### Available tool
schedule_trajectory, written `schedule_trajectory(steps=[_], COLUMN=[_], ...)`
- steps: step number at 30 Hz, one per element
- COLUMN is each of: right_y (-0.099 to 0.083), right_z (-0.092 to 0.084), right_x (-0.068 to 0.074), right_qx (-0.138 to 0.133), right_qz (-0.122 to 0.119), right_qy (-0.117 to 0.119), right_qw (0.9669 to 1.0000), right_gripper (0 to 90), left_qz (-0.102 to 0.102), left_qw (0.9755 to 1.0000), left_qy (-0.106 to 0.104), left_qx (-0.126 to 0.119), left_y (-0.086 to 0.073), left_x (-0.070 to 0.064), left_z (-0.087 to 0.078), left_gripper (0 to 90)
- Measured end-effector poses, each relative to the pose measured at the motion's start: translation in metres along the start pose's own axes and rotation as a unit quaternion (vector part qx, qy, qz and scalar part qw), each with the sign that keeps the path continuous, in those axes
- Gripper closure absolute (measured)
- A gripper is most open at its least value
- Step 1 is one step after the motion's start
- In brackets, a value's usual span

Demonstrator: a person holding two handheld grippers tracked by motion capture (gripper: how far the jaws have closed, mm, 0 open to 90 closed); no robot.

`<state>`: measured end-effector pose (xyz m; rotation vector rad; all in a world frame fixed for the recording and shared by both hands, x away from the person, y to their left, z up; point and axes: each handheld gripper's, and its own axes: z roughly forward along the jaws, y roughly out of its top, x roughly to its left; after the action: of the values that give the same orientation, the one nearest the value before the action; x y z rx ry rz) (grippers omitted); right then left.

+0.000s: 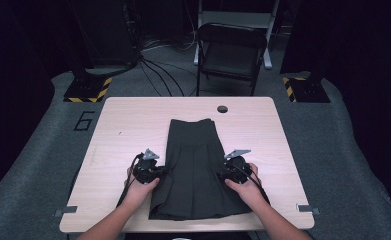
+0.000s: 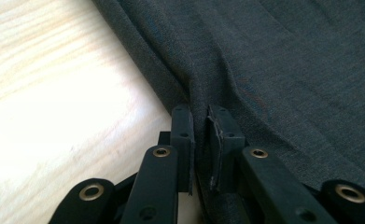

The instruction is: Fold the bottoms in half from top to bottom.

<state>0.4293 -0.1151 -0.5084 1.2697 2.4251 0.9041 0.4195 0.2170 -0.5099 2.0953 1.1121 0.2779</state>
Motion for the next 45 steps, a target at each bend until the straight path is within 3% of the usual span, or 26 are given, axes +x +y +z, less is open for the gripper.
schedule_trajectory(steps=[5, 10, 15, 23, 33, 38, 43, 45], right_y=[-0.004, -0.006, -0.011, -0.014, -0.015, -0.018, -0.019, -0.019], right_z=[0.000, -0.002, -0.003, -0.006, -0.010, -0.011, -0.012, -0.013], right_x=[0.011, 0.021, 0.031, 0.037, 0.043, 0.044, 0.045, 0.044], right_qx=[-0.010, -0.002, -0.011, -0.006, 0.012, 0.007, 0.007, 0.008], right_qz=[-0.007, -0.012, -0.027, -0.025, -0.047, -0.051, -0.050, -0.049], right_qy=[0.001, 0.012, 0.011, 0.013, 0.028, 0.027, 0.030, 0.029], right_qw=[0.9999, 0.9998, 0.9995, 0.9996, 0.9984, 0.9983, 0.9983, 0.9983], right_gripper=[43.3, 43.1, 43.4, 45.4, 48.4, 48.6, 48.4, 46.6], left_qz=[0.005, 0.005, 0.008, 0.004, 0.007, 0.003, -0.024, -0.021], left_qw=[1.0000, 0.9998, 0.9999, 0.9999, 0.9998, 0.9998, 0.9995, 0.9997], left_qy=[0.004, -0.006, -0.005, -0.009, -0.014, -0.014, -0.018, -0.014], left_qx=[0.003, 0.018, 0.013, 0.010, 0.012, 0.012, 0.007, -0.001], left_y=[-0.007, -0.015, -0.022, -0.029, -0.034, -0.035, -0.036, -0.035], left_x=[0.001, 0.004, 0.006, 0.005, 0.003, 0.002, 0.002, 0.002], left_z=[-0.008, -0.019, -0.025, -0.029, -0.032, -0.033, -0.031, -0.031], left_gripper=[81.2, 81.2, 81.1, 81.1, 81.0, 80.6, 70.1, 65.3])
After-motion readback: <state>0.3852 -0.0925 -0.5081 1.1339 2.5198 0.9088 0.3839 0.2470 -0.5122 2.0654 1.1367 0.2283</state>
